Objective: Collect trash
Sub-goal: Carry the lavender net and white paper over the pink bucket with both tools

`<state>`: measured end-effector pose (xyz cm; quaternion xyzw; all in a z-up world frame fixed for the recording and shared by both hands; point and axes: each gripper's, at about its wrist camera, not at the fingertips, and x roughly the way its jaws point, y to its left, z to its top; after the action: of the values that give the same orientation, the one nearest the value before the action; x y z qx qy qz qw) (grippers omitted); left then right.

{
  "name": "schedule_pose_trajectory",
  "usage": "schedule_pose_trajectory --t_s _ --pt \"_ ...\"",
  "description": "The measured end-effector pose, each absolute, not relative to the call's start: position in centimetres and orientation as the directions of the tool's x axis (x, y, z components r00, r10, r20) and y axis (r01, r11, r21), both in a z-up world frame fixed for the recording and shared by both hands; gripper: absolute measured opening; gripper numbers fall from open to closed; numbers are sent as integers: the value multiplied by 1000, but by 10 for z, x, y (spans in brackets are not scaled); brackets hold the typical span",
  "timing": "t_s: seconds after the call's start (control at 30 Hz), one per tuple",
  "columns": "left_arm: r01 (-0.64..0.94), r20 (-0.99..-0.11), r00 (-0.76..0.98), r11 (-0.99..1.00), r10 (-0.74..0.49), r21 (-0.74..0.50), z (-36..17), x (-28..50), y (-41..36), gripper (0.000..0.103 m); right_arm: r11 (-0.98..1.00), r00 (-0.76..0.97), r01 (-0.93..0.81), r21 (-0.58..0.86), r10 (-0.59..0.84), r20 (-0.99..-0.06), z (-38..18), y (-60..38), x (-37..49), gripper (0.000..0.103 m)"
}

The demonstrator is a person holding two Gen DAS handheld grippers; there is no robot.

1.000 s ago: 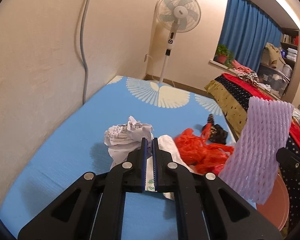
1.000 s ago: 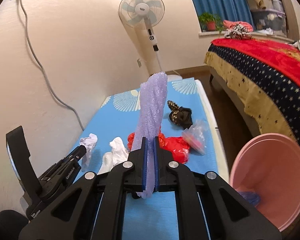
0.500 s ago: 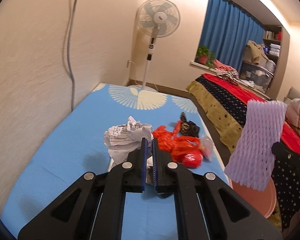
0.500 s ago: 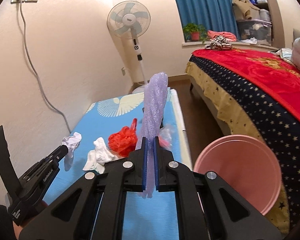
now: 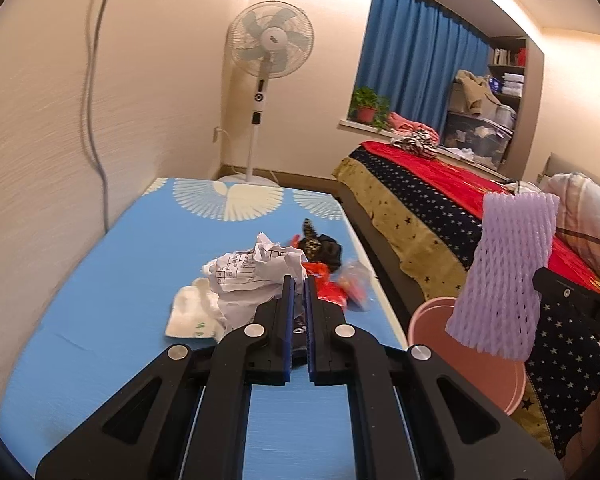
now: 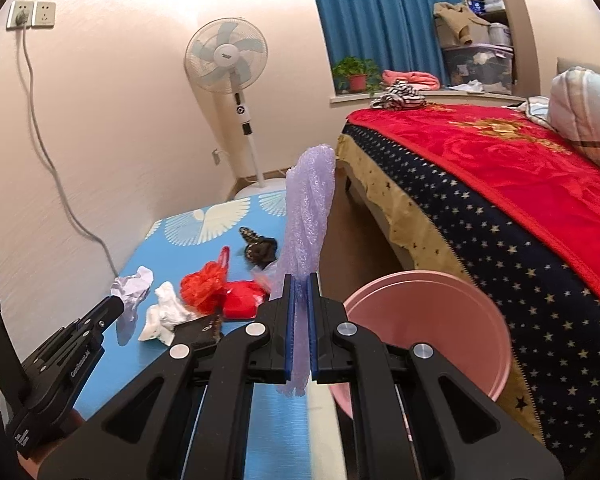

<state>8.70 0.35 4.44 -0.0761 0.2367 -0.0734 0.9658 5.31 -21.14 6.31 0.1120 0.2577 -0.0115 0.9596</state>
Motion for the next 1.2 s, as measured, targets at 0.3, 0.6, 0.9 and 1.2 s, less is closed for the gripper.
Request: schedule_pose_trajectory --t_s 0.3,0.6,0.9,1.2 --pt "150 -443 870 972 -217 -182 43 92 -12 5 973 866 136 186 -26 -499 64 -230 50 6" --pt "203 -437 859 961 -266 -186 39 97 -33 5 968 859 183 171 -72 -507 60 -247 51 6" --pt "254 -439 843 950 -310 -185 31 106 -56 5 958 843 244 151 -133 -521 54 -268 50 6" --pt "312 -439 824 934 -358 -177 27 107 -81 5 946 829 292 141 -177 -530 50 -283 50 6"
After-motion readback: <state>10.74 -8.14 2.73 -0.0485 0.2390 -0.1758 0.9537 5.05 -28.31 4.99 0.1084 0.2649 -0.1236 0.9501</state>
